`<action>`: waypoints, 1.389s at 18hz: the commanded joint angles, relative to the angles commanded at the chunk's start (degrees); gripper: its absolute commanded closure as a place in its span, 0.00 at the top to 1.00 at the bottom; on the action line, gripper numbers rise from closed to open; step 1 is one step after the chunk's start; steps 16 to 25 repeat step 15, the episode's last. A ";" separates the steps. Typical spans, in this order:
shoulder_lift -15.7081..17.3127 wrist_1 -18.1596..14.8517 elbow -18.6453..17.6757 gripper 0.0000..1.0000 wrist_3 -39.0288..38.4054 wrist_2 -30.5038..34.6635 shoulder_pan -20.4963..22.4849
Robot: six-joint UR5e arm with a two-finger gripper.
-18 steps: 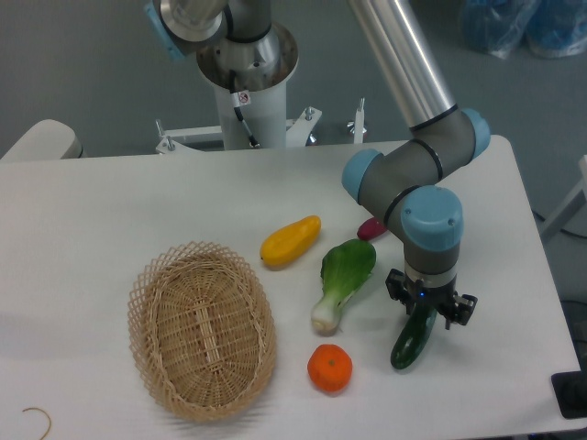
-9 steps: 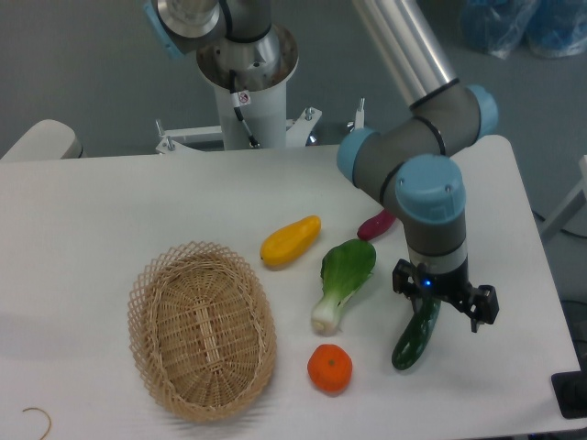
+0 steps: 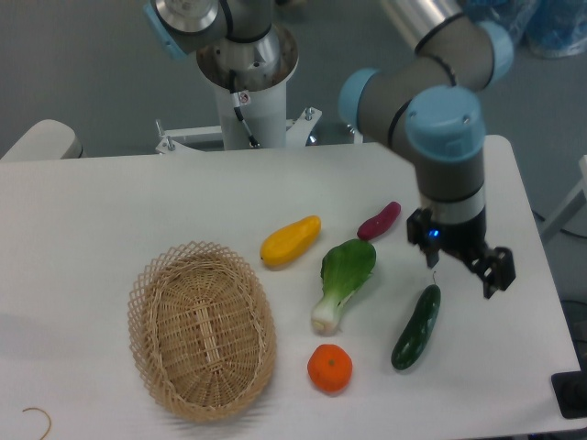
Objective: Place the cucumber on the table
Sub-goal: 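Raise the open gripper up away from the cucumber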
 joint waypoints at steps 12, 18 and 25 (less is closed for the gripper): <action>1.58 -1.24 -0.88 1.00 8.19 -7.13 3.53; 1.58 -1.16 -0.88 1.00 8.10 -7.13 3.53; 1.58 -1.16 -0.88 1.00 8.10 -7.13 3.53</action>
